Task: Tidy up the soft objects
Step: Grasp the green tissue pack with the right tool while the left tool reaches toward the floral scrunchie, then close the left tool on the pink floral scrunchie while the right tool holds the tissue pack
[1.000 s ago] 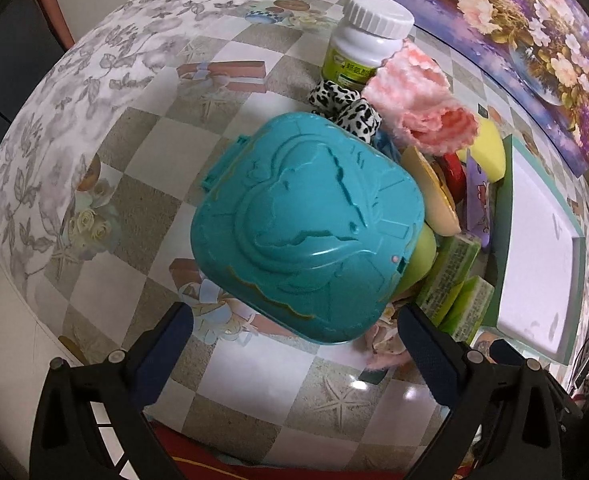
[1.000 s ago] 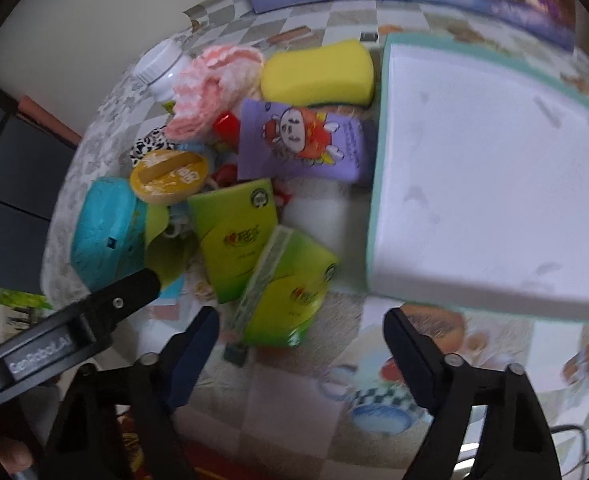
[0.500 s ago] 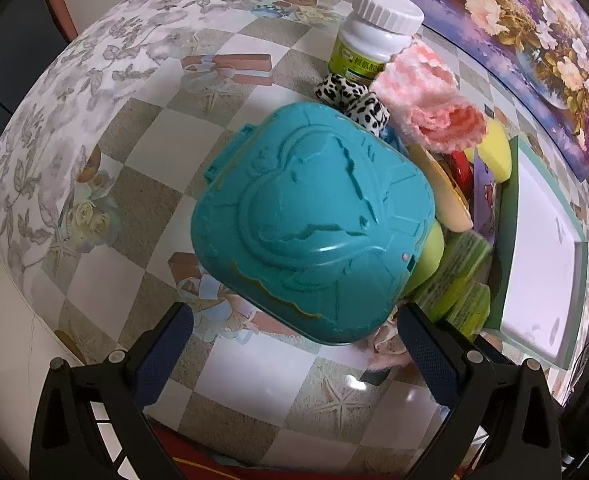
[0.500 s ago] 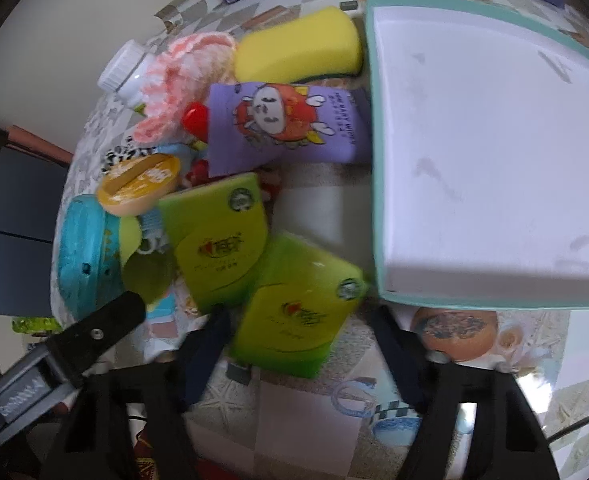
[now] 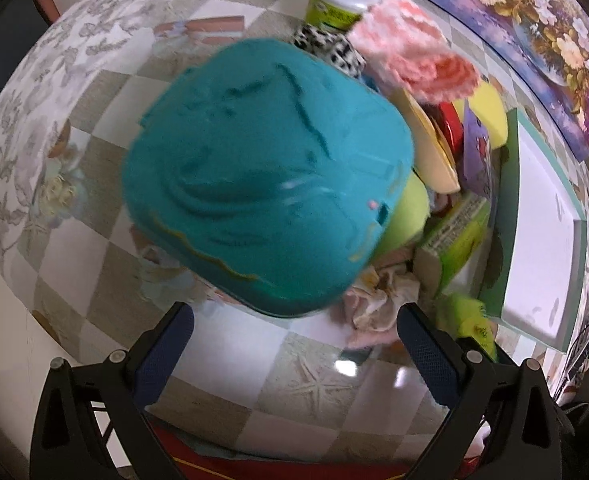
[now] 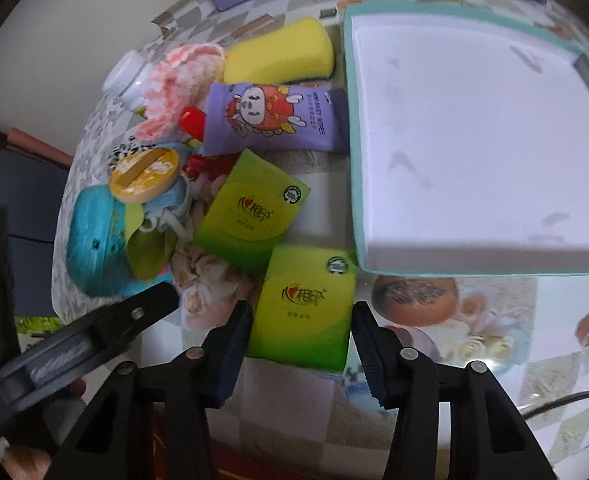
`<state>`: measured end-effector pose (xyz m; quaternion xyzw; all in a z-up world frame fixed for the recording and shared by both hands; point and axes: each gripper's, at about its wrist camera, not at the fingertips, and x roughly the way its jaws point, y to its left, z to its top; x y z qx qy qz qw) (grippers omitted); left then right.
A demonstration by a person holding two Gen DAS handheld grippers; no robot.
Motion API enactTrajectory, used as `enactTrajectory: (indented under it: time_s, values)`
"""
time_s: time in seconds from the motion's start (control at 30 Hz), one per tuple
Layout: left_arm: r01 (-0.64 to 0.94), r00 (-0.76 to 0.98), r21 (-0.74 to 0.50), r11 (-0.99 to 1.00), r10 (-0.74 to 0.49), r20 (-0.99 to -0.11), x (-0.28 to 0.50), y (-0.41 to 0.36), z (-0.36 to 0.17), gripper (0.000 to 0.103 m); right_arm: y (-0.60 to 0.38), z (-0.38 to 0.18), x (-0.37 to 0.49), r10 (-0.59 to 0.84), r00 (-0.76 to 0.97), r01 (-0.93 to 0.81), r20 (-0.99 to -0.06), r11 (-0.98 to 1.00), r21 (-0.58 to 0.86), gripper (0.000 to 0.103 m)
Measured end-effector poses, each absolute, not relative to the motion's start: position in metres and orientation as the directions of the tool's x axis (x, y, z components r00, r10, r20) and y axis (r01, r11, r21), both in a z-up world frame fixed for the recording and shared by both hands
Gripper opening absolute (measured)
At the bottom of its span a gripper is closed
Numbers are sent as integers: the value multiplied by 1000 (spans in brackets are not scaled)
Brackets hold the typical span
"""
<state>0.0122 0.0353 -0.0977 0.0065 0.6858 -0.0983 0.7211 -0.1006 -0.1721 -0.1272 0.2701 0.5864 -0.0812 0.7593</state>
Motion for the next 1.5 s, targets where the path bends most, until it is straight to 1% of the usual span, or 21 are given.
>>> enactTrajectory:
  time_s: [0.07,0.1,0.13,0.17,0.27,0.33,0.4,0.47,0.53,0.63,0.73,0.83,0.93,1.1,1.13,1.27,1.3,1.33,1.37,1.5]
  values:
    - [154,31,-121,981,-127,-991,9,28,-101,101,-171,-118,-104,168,317,427,-933,853,299,51]
    - [154,29,-120,981,-126,-992,8,25,-102,96,-173,-115,-107,160,325,423,-932,857,294,50]
    - [155,24,-120,981,-125,-992,6,21,-103,92,-173,-113,-108,151,330,421,-932,860,289,46]
    - [155,18,-122,980,-126,-992,5,18,-105,91,-174,-110,-108,140,337,416,-931,865,280,33]
    - [162,-4,-125,979,-127,-992,1,5,-113,87,-175,-108,-106,131,341,415,-931,868,274,32]
    - [166,-21,-134,977,-132,-991,-1,-2,-119,77,-177,-110,-109,126,331,419,-935,869,265,32]
    - [165,-39,-145,976,-141,-989,-3,-8,-125,74,-180,-111,-113,138,323,413,-936,870,270,32]
    - [167,-35,-135,977,-131,-991,-3,-15,-131,73,-182,-113,-116,144,307,409,-941,872,267,32]
    - [167,-24,-135,977,-132,-991,-3,-24,-133,70,-179,-119,-115,152,282,410,-947,874,262,32]
    - [175,-14,-124,977,-123,-992,2,-34,-132,59,-176,-122,-112,159,269,400,-950,879,260,32]
    - [182,-9,-144,973,-145,-989,1,-42,-132,35,-174,-130,-110,169,239,398,-956,881,256,32]
    - [183,-10,-157,971,-158,-987,-2,-48,-135,27,-173,-140,-110,187,205,406,-961,877,257,32]
    - [176,-14,-171,969,-171,-985,-1,-51,-138,23,-171,-142,-109,186,198,405,-962,879,253,32]
    - [168,-19,-199,965,-199,-980,-4,-56,-150,23,-170,-147,-110,183,186,408,-965,879,245,32]
    - [173,-21,-201,964,-200,-980,-1,-46,-159,23,-169,-147,-110,179,185,408,-966,881,241,32]
    - [181,-23,-193,964,-192,-981,-4,-51,-164,23,-170,-147,-110,178,182,413,-967,879,240,32]
    - [180,-21,-193,964,-193,-981,-5,-53,-167,22,-172,-151,-108,180,182,414,-967,878,242,32]
    - [179,-21,-196,964,-195,-980,-5,-54,-168,14,-173,-151,-108,183,185,415,-966,876,246,28]
    - [173,-27,-210,962,-208,-978,-6,-55,-169,10,-173,-150,-108,184,190,414,-964,876,249,26]
    - [133,-62,-265,955,-259,-964,-12,-46,-172,9,-177,-140,-111,179,225,409,-958,875,260,25]
